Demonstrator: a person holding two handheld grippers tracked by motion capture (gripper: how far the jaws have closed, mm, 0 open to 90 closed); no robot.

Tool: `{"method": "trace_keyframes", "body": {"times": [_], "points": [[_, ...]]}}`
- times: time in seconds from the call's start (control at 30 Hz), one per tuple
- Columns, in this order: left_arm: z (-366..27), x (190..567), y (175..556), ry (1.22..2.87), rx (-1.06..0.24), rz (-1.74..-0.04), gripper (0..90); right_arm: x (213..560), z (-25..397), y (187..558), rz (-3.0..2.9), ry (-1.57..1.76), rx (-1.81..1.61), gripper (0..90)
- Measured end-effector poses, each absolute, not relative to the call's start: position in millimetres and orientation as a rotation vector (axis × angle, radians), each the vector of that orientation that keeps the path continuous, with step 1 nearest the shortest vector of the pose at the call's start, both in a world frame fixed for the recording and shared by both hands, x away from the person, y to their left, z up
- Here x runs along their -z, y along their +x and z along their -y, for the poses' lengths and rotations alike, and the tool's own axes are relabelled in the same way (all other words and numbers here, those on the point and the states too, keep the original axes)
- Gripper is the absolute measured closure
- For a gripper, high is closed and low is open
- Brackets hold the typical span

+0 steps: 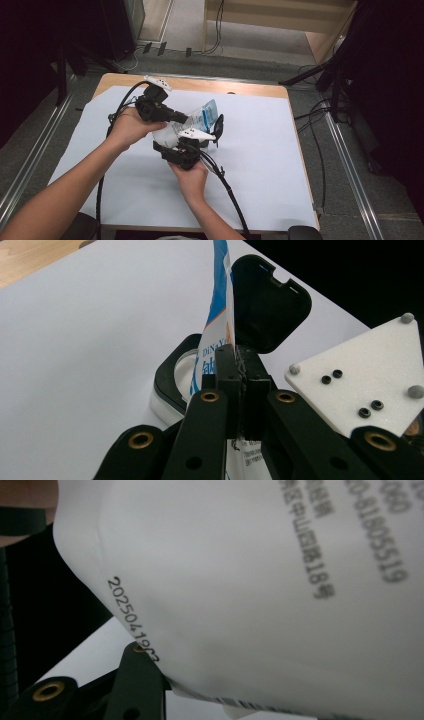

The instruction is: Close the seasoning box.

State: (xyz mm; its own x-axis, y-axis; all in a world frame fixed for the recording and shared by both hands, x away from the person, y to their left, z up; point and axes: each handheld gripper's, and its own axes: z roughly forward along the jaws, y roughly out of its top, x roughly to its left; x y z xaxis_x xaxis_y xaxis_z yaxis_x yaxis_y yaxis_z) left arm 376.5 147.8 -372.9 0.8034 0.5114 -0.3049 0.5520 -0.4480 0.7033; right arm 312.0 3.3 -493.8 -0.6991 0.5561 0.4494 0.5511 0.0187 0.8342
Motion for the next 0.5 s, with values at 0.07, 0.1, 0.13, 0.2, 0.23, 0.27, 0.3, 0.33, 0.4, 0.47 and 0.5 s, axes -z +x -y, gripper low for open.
{"method": "trace_keyframes", "body": {"times": [0.07,0.1,0.13,0.2,0.23,0.27,0.3,0.33,0.4,0.47,0.5], "points": [[-148.5,373.3,376.0,2.131,0.062,-0.787,90.0,494.7,-2.9,311.9,-2.247,1.210,-1.819,56.6],[-149.1,373.6,376.2,2.140,0.056,-0.783,90.0,495.2,-2.9,311.8,-2.249,1.208,-1.814,56.3],[-149.3,374.1,376.0,2.137,0.060,-0.785,90.0,495.7,-3.1,311.8,-2.256,1.208,-1.810,56.1],[-150.4,374.8,375.0,2.135,0.067,-0.787,90.0,496.6,-3.1,311.9,-2.261,1.198,-1.792,55.7],[-151.2,375.2,374.3,2.134,0.062,-0.788,90.0,497.1,-3.0,311.7,-2.263,1.191,-1.781,55.6],[-152.5,375.8,373.7,2.134,0.064,-0.786,90.0,497.3,-2.9,311.2,-2.266,1.188,-1.768,55.6],[-153.2,376.8,372.7,2.126,0.070,-0.789,90.0,497.7,-2.4,310.7,-2.275,1.181,-1.758,55.6],[-154.1,377.5,371.8,2.127,0.069,-0.790,90.0,498.2,-2.4,310.2,-2.279,1.166,-1.748,55.7],[-155.7,378.6,370.6,2.125,0.073,-0.789,90.0,498.6,-2.6,308.9,-2.295,1.150,-1.716,55.8],[-157.5,379.4,369.5,2.118,0.082,-0.785,90.0,498.4,-2.4,307.8,-2.302,1.134,-1.698,55.9],[-158.5,379.2,368.3,2.113,0.078,-0.777,90.0,498.3,-2.2,307.2,-2.306,1.123,-1.690,55.9]]}}
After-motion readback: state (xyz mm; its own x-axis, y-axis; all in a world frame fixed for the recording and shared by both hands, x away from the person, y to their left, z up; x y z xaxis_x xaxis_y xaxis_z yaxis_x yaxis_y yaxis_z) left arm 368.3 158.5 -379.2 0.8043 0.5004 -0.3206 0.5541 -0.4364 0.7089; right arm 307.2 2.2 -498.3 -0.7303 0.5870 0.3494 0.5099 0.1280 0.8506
